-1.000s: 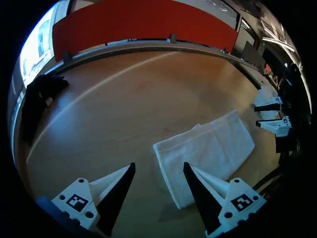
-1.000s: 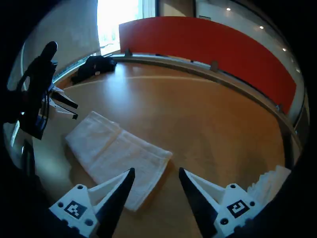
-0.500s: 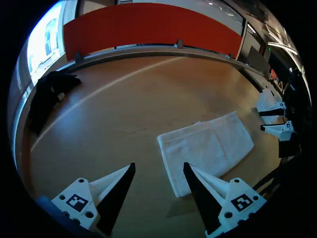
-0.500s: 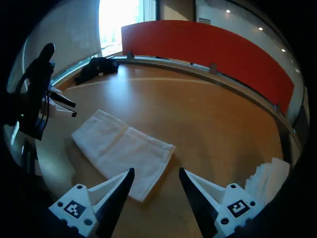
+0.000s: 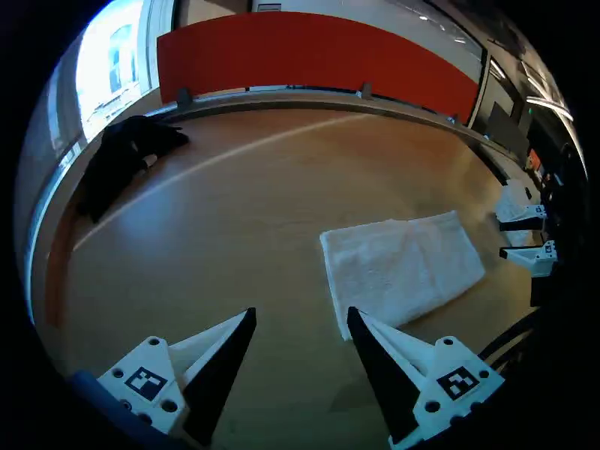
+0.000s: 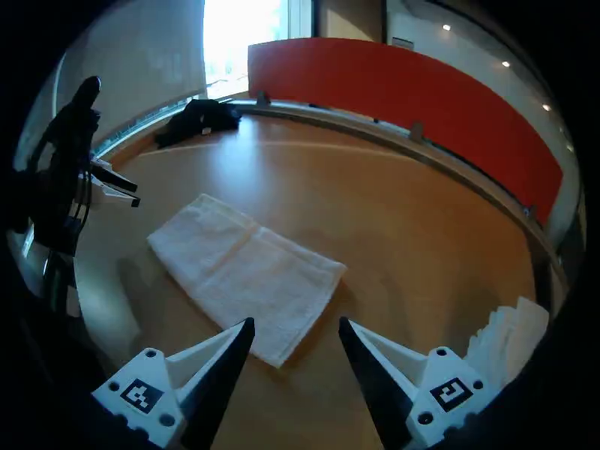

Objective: Fold towel

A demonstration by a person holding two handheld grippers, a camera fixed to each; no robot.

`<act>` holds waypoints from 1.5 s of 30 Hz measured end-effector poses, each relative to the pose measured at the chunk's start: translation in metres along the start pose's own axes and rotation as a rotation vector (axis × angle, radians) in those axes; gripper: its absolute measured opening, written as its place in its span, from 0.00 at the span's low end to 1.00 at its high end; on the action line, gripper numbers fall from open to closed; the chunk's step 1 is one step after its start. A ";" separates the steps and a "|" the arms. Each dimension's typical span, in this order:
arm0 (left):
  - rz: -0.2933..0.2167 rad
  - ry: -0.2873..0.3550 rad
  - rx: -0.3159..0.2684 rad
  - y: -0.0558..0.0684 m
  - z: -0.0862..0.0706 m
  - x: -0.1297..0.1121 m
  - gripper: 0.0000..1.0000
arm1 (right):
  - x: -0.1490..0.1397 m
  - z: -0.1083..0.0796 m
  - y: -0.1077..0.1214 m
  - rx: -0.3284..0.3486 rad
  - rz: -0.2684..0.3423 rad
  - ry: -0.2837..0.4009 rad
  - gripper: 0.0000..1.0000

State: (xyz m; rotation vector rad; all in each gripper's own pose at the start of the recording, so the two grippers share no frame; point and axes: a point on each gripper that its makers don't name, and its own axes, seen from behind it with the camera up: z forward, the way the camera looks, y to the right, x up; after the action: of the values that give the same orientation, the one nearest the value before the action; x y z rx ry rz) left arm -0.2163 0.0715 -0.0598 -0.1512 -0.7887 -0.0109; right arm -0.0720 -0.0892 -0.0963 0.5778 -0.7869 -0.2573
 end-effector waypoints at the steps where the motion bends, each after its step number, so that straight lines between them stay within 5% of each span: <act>1: -0.005 0.000 0.004 -0.001 -0.002 -0.002 0.89 | -0.001 0.000 -0.001 0.004 -0.006 -0.003 0.87; 21: -0.060 -0.017 0.077 -0.020 -0.035 -0.046 0.90 | -0.040 0.008 -0.013 0.082 -0.115 -0.084 0.83; 29: -0.068 -0.020 0.090 -0.026 -0.041 -0.054 0.90 | -0.054 0.020 -0.015 0.090 -0.137 -0.116 0.67; 45: -0.071 -0.028 0.088 -0.030 -0.046 -0.060 0.90 | -0.062 0.031 -0.019 0.113 -0.103 -0.132 0.13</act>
State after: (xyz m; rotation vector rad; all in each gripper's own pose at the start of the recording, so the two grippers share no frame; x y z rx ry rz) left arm -0.2284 0.0331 -0.1302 -0.0402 -0.8204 -0.0412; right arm -0.1374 -0.0906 -0.1267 0.7149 -0.9049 -0.3503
